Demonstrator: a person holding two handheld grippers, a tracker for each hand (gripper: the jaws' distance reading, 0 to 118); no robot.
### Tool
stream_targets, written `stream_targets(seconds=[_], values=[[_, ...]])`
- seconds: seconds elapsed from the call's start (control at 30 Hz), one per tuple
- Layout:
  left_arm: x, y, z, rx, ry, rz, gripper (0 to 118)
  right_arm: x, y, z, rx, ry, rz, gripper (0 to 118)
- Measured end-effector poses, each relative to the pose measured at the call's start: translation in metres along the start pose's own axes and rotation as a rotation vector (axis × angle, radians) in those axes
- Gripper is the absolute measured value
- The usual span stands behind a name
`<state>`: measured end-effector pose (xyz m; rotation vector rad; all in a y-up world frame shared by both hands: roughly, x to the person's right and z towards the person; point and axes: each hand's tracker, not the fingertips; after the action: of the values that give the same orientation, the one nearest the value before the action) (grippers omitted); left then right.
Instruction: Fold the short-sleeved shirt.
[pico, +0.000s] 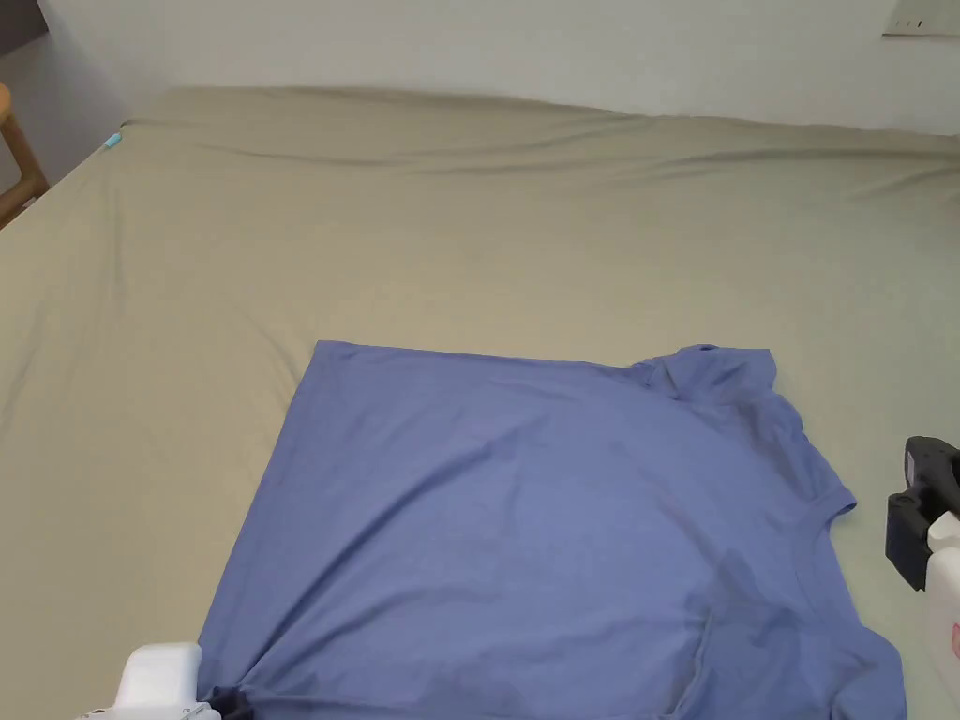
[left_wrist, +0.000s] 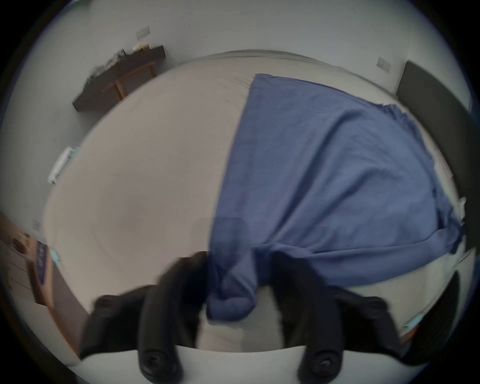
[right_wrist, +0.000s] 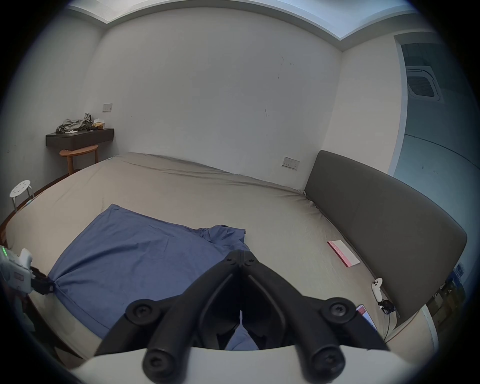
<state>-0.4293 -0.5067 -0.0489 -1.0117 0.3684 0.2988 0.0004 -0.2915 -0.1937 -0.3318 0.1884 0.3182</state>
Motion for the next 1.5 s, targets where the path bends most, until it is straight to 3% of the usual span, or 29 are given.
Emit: stream_targets(seconds=[0.03, 0.1, 0.27, 0.43, 0.47, 0.5, 0.53, 0.57, 0.6, 0.73, 0.9, 0.97, 1.03, 1.1, 1.17, 1.27, 1.5], values=[[0.004, 0.000, 0.006, 0.013, -0.004, 0.009, 23, 0.000, 0.001, 0.001, 0.001, 0.000, 0.001, 0], [0.011, 0.002, 0.009, 0.018, 0.021, -0.021, 10, -0.001, 0.001, 0.003, 0.005, -0.004, 0.009, 0], [0.016, 0.010, 0.023, 0.071, 0.024, -0.051, 9, 0.007, -0.012, 0.003, -0.034, -0.004, -0.012, 0], [0.026, 0.018, 0.042, 0.143, 0.045, -0.134, 9, 0.020, -0.060, -0.013, -0.242, 0.019, -0.033, 4], [0.028, 0.018, 0.046, 0.154, 0.046, -0.145, 9, 0.023, -0.076, -0.020, -0.316, 0.044, -0.053, 21], [0.029, 0.019, 0.049, 0.157, 0.048, -0.149, 9, 0.026, -0.093, -0.027, -0.392, 0.049, -0.074, 47], [0.030, 0.019, 0.052, 0.158, 0.047, -0.148, 9, 0.028, -0.110, -0.033, -0.458, 0.048, -0.088, 91], [0.026, 0.018, 0.049, 0.164, 0.042, -0.143, 9, 0.029, -0.130, -0.042, -0.556, 0.058, -0.094, 111], [0.025, 0.018, 0.050, 0.163, 0.043, -0.139, 9, 0.031, -0.149, -0.048, -0.635, 0.063, -0.100, 118], [0.024, 0.015, 0.047, 0.144, 0.053, -0.131, 9, 0.030, -0.198, -0.058, -0.804, 0.068, -0.082, 111], [0.024, 0.010, 0.037, 0.095, 0.071, -0.142, 9, 0.035, -0.218, -0.070, -0.826, 0.064, -0.132, 108], [0.026, 0.010, 0.036, 0.076, 0.081, -0.150, 9, 0.035, -0.217, -0.074, -0.830, 0.077, -0.159, 88], [0.027, 0.009, 0.033, 0.062, 0.085, -0.156, 9, 0.035, -0.218, -0.078, -0.830, 0.127, -0.187, 82], [0.026, 0.008, 0.029, 0.051, 0.088, -0.157, 9, 0.032, -0.216, -0.076, -0.797, 0.191, -0.230, 47], [0.026, 0.007, 0.027, 0.048, 0.090, -0.158, 9, 0.027, -0.214, -0.072, -0.770, 0.230, -0.203, 13], [0.025, 0.006, 0.031, 0.059, 0.089, -0.143, 9, 0.023, -0.210, -0.063, -0.776, 0.202, -0.180, 11], [0.013, 0.014, 0.053, 0.172, -0.007, -0.025, 9, 0.054, -0.182, -0.029, -0.573, 0.252, -0.348, 11]])
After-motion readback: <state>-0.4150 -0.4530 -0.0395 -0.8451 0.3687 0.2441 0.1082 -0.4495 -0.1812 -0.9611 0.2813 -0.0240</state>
